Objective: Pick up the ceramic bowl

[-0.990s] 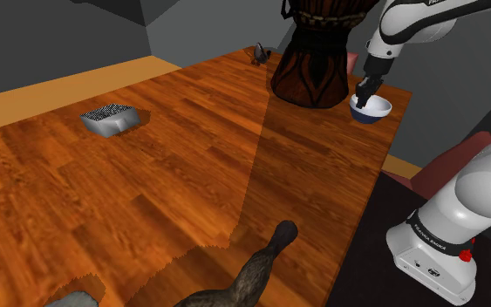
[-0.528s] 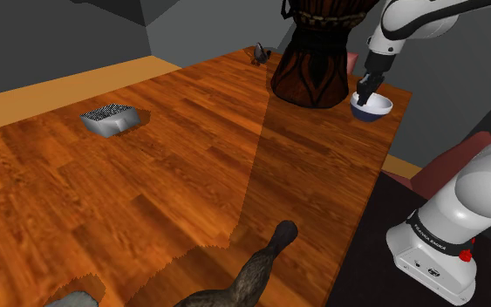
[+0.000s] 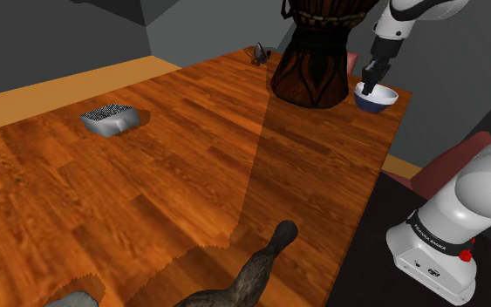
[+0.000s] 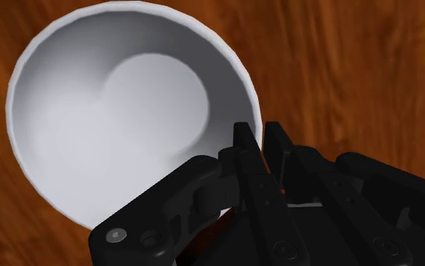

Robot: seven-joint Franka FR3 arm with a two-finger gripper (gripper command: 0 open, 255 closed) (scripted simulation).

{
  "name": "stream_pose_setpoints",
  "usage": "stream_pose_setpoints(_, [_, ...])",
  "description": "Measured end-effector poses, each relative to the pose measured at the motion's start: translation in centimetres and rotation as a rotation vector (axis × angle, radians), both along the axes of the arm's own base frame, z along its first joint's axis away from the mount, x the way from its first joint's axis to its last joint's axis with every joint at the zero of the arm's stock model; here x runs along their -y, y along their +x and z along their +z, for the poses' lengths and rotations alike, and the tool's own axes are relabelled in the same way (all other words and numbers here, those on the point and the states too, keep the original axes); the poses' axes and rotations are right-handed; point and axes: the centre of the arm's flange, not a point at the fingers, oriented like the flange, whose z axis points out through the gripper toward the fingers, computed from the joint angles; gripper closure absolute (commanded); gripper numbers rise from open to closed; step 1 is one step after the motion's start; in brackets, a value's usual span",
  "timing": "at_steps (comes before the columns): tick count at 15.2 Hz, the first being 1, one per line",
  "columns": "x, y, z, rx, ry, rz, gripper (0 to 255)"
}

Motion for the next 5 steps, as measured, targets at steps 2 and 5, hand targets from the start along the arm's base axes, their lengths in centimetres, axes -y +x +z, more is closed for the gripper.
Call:
stream_pose_setpoints(2, [0.1, 0.0, 1.1, 0.0, 0.0, 0.0, 255])
stream_pose_setpoints(5, [0.1, 0.0, 2.5, 0.0, 0.0, 0.0, 255])
